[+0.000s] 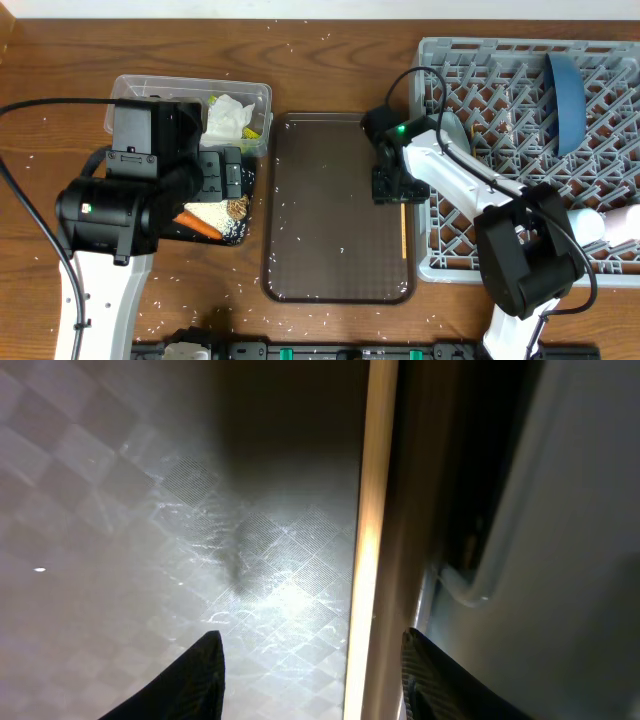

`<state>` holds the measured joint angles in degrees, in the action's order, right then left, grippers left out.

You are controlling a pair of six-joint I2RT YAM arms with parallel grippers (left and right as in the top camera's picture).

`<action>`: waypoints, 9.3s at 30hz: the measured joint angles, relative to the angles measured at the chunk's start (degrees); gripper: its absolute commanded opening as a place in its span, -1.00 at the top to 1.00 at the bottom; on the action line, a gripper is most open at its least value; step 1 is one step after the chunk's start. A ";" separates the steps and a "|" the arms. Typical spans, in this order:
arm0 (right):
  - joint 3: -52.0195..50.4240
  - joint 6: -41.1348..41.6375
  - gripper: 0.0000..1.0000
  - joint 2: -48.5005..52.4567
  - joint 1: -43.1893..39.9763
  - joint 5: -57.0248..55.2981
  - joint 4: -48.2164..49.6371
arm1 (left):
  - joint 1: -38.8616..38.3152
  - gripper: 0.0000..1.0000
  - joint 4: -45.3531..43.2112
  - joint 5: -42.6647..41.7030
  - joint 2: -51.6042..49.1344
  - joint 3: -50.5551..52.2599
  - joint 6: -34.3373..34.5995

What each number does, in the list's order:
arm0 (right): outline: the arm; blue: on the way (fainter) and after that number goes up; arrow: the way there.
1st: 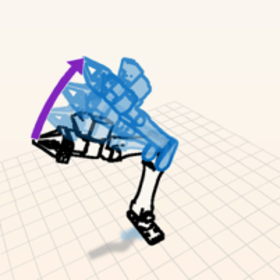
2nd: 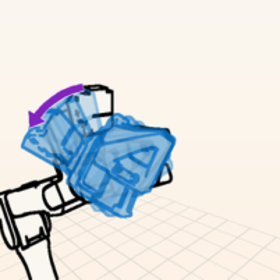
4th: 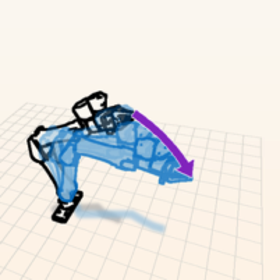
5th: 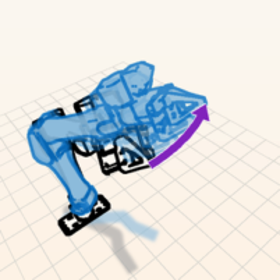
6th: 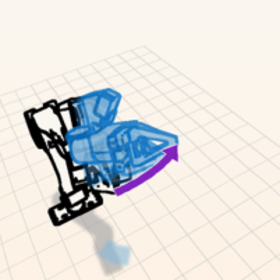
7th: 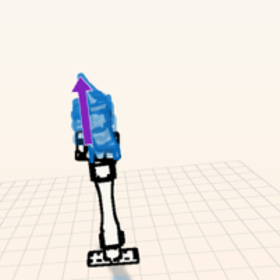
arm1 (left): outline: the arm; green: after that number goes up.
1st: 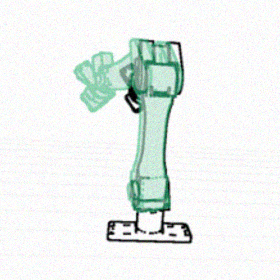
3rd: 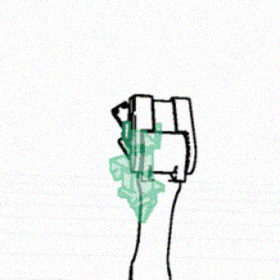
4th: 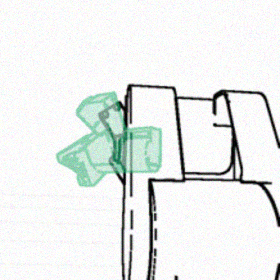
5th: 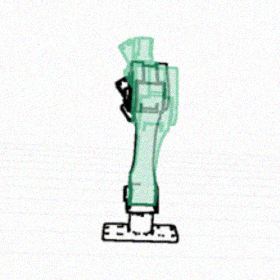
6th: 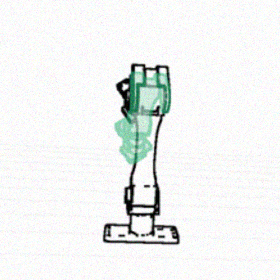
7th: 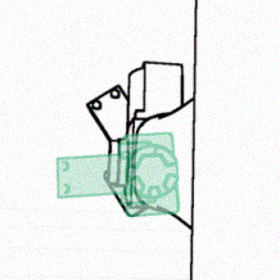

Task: Sort waste into correct bins and load items into the dishwasher rack

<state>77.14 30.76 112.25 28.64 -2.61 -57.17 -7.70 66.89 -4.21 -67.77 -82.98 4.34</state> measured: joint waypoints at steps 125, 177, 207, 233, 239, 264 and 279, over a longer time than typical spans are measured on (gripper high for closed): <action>5.11 -26.25 -0.25 -33.73 -27.85 7.85 -7.28 | 0.00 -0.95 0.00 -0.13 -0.04 0.00 0.00; -49.66 -43.34 -0.98 -105.09 -29.75 12.11 22.36 | 0.00 -0.96 0.07 -0.15 -0.04 0.00 0.00; -73.13 -43.41 -0.98 -111.32 -29.75 17.46 46.12 | 0.00 -0.96 0.11 -0.13 -0.04 0.00 0.00; -73.26 -43.41 -0.98 -111.32 -29.75 17.64 47.15 | -0.02 -0.96 0.11 -0.13 0.00 0.00 0.00; -73.29 -43.41 -0.99 -111.32 -29.75 17.64 47.15 | -0.02 -0.96 -4.42 0.76 2.78 0.96 -0.04; -73.59 -43.41 -0.99 -111.51 -29.75 17.66 47.19 | 0.00 -0.96 -66.75 -4.46 50.27 61.96 -6.80; -73.59 -43.41 -0.98 -111.54 -29.75 17.66 47.17 | 0.00 -0.96 -71.10 -4.44 66.66 78.29 -7.23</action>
<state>3.55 -12.64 0.71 -1.10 15.05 -10.00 -7.70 -4.21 -8.64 -1.10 -4.69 -2.90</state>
